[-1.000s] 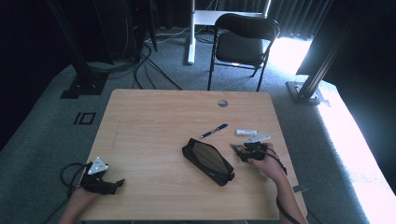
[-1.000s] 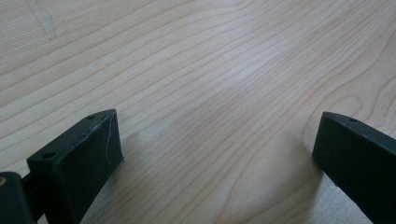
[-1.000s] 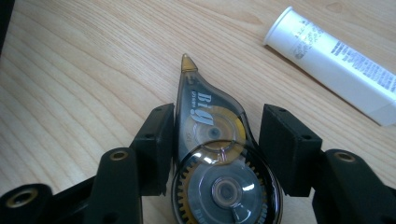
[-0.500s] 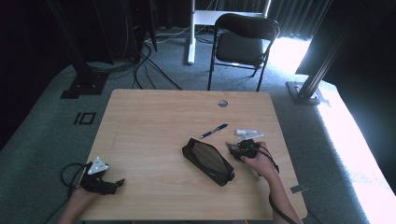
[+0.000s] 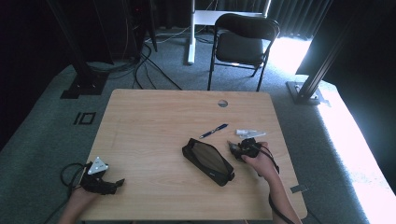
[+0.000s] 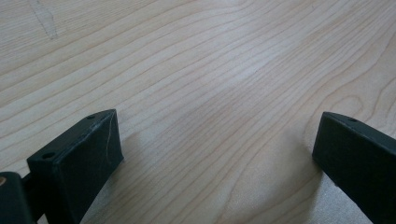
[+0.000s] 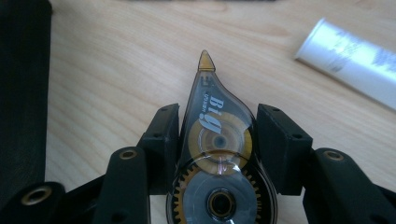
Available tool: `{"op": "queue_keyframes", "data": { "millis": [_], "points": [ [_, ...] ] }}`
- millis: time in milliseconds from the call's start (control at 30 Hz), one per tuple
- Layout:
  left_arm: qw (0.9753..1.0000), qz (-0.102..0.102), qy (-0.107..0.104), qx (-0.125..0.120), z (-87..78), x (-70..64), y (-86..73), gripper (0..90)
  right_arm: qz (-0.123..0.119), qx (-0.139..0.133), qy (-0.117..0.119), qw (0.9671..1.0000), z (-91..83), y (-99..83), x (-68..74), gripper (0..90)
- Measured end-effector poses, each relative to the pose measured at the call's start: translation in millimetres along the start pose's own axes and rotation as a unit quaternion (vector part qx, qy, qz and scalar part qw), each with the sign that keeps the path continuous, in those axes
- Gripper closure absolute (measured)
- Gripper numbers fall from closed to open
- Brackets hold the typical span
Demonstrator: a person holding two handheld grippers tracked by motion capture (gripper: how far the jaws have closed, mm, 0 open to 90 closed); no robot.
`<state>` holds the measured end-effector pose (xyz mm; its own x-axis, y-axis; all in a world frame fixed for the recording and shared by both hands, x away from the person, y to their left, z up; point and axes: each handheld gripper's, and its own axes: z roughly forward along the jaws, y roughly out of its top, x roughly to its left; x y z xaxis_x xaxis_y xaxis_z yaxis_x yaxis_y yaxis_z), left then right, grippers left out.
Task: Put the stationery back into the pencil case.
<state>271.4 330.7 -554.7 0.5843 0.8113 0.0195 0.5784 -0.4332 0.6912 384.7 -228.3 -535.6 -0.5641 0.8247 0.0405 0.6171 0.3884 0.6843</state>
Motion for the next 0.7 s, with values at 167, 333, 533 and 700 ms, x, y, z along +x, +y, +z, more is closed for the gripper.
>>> {"op": "queue_keyframes", "data": {
  "millis": [167, 333, 533, 700],
  "points": [
    [1.0000, 0.000, 0.000, 0.000, 0.0, 0.0, 0.0, 1.5, 0.003, -0.013, 0.001, 0.9999, -10.6, 4.1, 0.5, 50.7],
    [1.0000, 0.000, 0.000, 0.000, 0.0, 0.0, 0.0, 1.5, -0.004, -0.013, 0.001, 0.9999, -20.9, 9.2, 3.1, 50.8],
    [1.0000, 0.000, 0.000, 0.000, 0.0, -0.1, 0.0, 1.5, -0.009, -0.022, 0.005, 0.9997, -35.2, 17.5, 9.9, 50.8],
    [1.0000, 0.000, 0.000, 0.000, 0.0, 0.0, 0.0, 1.5, -0.013, -0.034, 0.012, 0.9993, -46.5, 24.6, 16.8, 50.9]
  ]
}}
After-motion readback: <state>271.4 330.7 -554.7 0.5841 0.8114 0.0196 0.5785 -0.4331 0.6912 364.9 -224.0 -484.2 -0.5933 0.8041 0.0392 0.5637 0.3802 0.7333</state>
